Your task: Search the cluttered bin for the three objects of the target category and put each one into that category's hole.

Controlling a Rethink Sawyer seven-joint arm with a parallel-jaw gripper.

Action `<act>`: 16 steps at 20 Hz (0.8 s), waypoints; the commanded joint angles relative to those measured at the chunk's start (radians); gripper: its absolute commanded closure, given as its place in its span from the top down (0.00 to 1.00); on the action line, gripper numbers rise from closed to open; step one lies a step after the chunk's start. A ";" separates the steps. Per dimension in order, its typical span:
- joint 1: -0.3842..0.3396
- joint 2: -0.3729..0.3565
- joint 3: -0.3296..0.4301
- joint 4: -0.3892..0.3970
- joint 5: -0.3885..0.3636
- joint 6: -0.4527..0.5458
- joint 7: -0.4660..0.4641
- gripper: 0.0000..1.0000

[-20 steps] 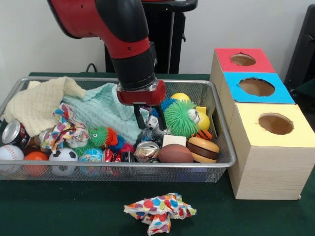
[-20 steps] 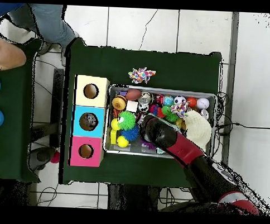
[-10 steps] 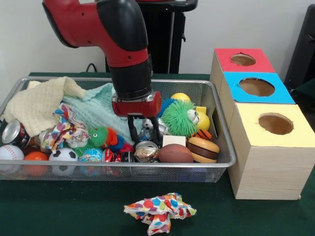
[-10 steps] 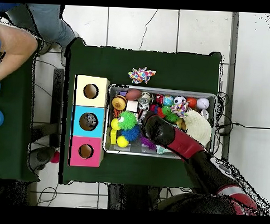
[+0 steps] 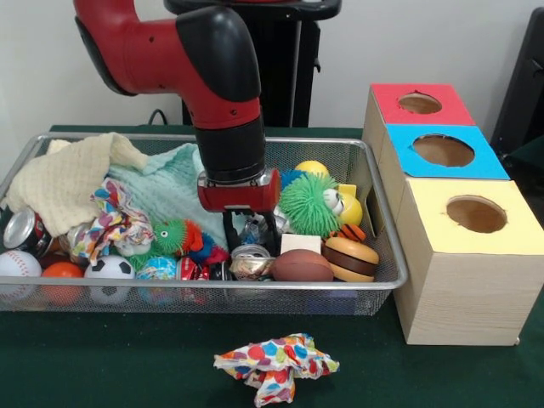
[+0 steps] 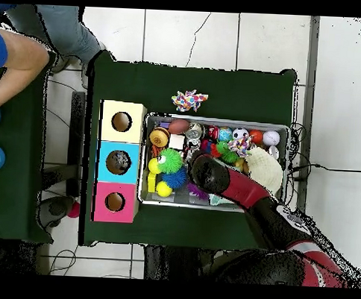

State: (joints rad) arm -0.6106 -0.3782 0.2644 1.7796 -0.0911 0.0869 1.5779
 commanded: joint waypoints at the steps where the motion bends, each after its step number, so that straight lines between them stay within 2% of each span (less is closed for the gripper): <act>1: -0.021 0.097 0.014 -0.063 -0.006 0.115 0.072 1.00; 3: -0.032 0.116 0.025 -0.062 0.003 0.135 0.071 1.00; 10: 0.013 0.149 -0.038 -0.111 0.016 0.261 0.058 1.00; 11: 0.015 0.151 -0.039 -0.116 0.022 0.291 0.058 1.00; 12: 0.023 0.151 -0.046 -0.126 0.036 0.379 0.053 1.00; 13: 0.029 0.152 -0.053 -0.134 0.041 0.421 0.054 1.00; 16: 0.050 0.182 -0.075 -0.196 0.016 0.532 0.014 1.00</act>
State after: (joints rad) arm -0.5934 -0.3483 0.2544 1.6695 -0.0813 0.3043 1.5779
